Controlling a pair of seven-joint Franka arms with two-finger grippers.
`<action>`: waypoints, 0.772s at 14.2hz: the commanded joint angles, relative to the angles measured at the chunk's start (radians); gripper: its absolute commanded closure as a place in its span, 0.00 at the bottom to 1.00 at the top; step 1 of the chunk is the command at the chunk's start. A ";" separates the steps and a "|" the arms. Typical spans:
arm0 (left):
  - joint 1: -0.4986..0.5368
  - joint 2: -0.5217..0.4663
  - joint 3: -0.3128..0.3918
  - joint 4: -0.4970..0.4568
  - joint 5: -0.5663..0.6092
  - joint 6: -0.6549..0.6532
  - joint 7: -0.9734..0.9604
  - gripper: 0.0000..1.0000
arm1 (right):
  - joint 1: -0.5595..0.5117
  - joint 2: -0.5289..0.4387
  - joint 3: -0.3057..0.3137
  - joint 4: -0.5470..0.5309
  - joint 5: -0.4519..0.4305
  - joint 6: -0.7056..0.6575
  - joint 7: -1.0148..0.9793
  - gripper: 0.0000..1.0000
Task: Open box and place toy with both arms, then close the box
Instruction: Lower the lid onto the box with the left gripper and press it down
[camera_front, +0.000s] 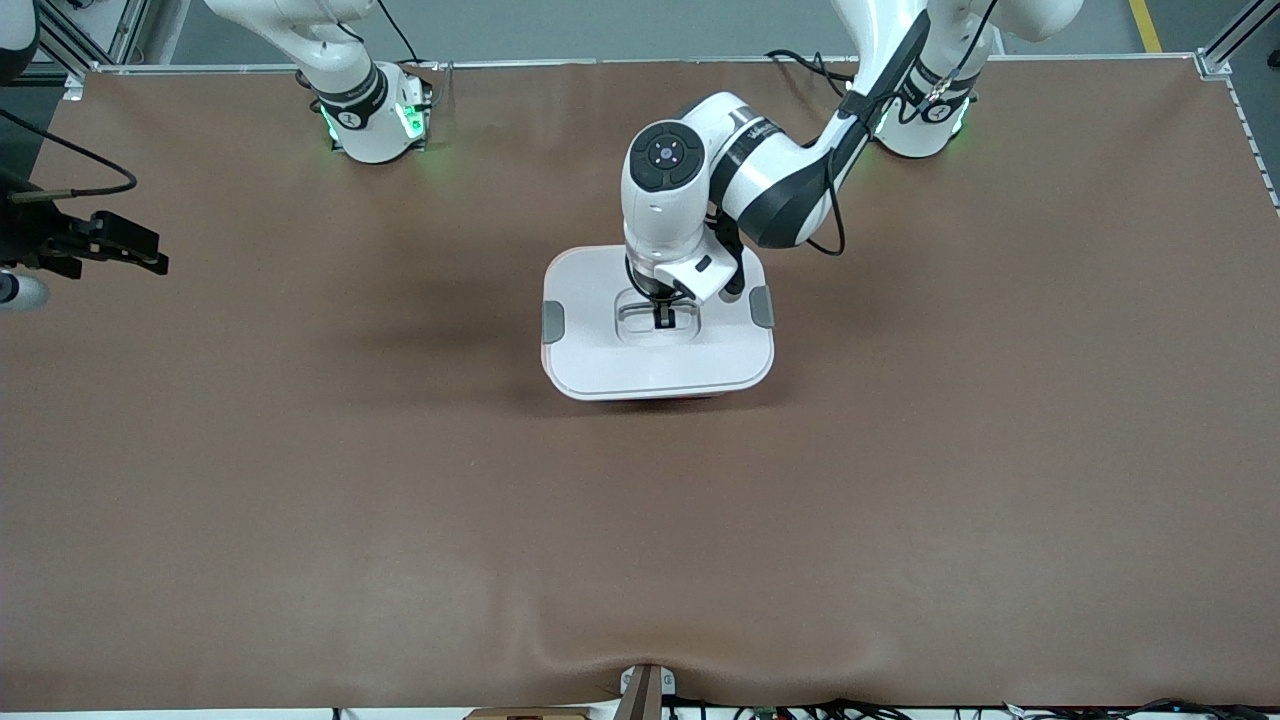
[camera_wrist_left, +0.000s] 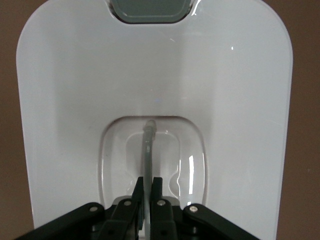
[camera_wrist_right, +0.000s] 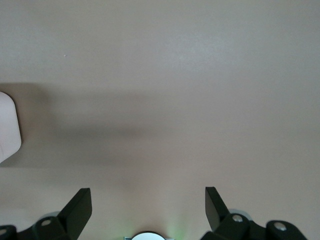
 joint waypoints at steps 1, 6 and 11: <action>-0.004 -0.021 0.001 -0.031 -0.006 0.029 -0.013 1.00 | -0.010 -0.020 0.014 -0.014 0.016 -0.009 0.015 0.00; -0.013 -0.015 -0.001 -0.050 -0.006 0.055 -0.013 1.00 | -0.010 -0.034 0.014 -0.013 0.021 0.013 0.093 0.00; -0.019 -0.015 -0.001 -0.058 -0.006 0.067 -0.013 1.00 | -0.020 -0.043 0.009 -0.014 0.027 0.013 0.084 0.00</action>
